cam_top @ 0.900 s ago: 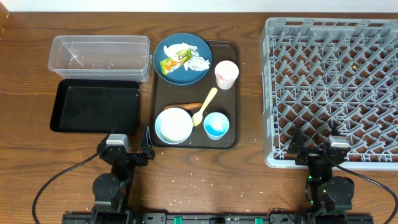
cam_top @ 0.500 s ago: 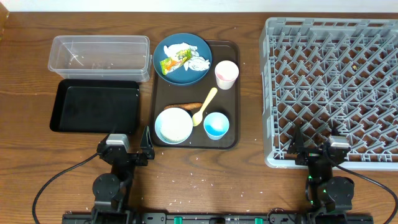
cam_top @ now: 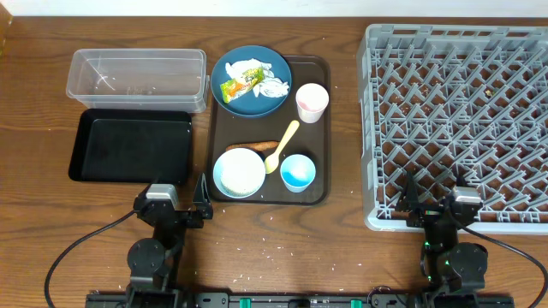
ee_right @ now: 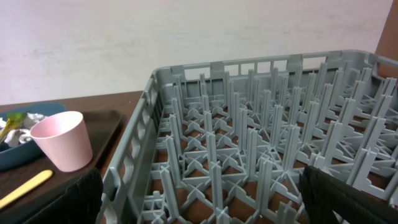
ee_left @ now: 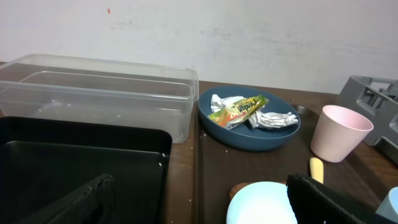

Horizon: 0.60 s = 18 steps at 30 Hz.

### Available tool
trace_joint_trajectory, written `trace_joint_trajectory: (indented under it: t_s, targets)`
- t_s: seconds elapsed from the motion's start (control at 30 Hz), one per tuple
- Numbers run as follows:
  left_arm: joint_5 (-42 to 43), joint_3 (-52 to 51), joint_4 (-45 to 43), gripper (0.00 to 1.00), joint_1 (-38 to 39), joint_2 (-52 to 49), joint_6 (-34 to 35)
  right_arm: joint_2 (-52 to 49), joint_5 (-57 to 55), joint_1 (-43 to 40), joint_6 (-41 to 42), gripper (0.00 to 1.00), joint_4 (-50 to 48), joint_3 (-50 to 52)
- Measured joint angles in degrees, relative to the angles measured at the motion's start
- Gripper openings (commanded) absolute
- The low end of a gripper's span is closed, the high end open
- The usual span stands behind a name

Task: Sort waste into correct bins and load items into the dishwasher rack
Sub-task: 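Raise both arms from rest toward the tray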

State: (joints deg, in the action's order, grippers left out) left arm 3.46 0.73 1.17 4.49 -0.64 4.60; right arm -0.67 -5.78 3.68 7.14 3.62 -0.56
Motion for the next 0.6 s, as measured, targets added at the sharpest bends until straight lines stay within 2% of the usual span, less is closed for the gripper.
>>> trace_joint_trajectory:
  t_s: [0.6]
  targets:
    - [0.02,0.00,-0.37,0.89,0.00,0.00,0.07,0.00,-0.68,0.00,0.00,0.99,-2.01,0.04]
